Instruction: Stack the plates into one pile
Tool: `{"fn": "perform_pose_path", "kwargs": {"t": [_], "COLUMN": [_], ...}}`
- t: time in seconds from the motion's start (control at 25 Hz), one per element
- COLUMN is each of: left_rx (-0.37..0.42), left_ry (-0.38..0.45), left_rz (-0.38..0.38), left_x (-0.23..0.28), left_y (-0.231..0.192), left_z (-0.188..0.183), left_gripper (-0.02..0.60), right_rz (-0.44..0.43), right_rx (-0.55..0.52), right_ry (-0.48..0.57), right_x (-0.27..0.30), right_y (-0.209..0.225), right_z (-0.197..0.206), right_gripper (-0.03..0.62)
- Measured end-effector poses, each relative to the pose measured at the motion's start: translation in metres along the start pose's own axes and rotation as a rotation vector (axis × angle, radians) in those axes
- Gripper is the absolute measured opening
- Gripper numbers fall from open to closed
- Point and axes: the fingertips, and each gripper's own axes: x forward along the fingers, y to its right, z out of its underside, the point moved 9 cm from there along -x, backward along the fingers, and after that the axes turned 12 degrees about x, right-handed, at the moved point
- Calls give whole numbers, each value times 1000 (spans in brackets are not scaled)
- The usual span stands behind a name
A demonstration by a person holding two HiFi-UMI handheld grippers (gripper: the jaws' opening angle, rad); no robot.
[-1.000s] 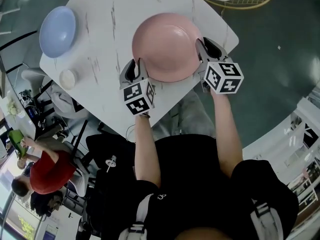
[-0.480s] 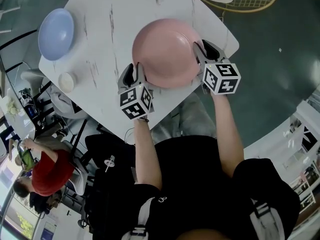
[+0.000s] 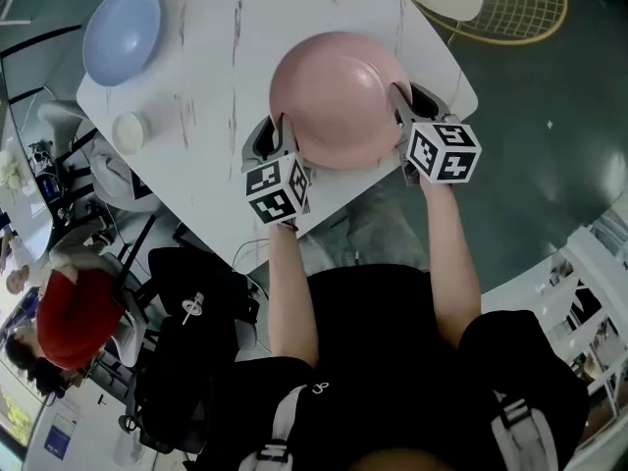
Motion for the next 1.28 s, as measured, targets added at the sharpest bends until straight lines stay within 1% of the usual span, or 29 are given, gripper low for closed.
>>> {"fn": "perform_pose_path", "kwargs": {"t": [0.12, 0.28, 0.4, 0.52, 0.76, 0.96, 1.08, 1.28], "left_rx": [-28, -64, -98, -113, -153, -177, -224, -241], "left_ry": [-6, -2, 17, 46, 88, 124, 170, 201], "left_rz": [-20, -52, -83, -110, -162, -208, -211, -215], "left_x": [-4, -10, -19, -25, -39, -54, -60, -62], "left_y": [-6, -21, -36, -56, -104, -146, -175, -218], "left_z": [2, -2, -7, -15, -22, -40, -49, -63], "left_gripper": [84, 83, 82, 81, 78, 78, 78, 75], "right_rz": [-10, -29, -56, -88, -149, -205, -224, -248], "right_rx": [-6, -4, -9, -20, -72, -135, -166, -196], "right_ry": [-28, -32, -40, -47, -47, -53, -45, -43], "right_x": [4, 14, 24, 38, 69, 94, 109, 138], "right_y": [-6, -22, -39, -59, -110, -162, -192, -232], "right_z": [-2, -7, -10, -17, -27, -51, -61, -72], "right_gripper": [80, 75, 72, 74, 72, 72, 72, 72]}}
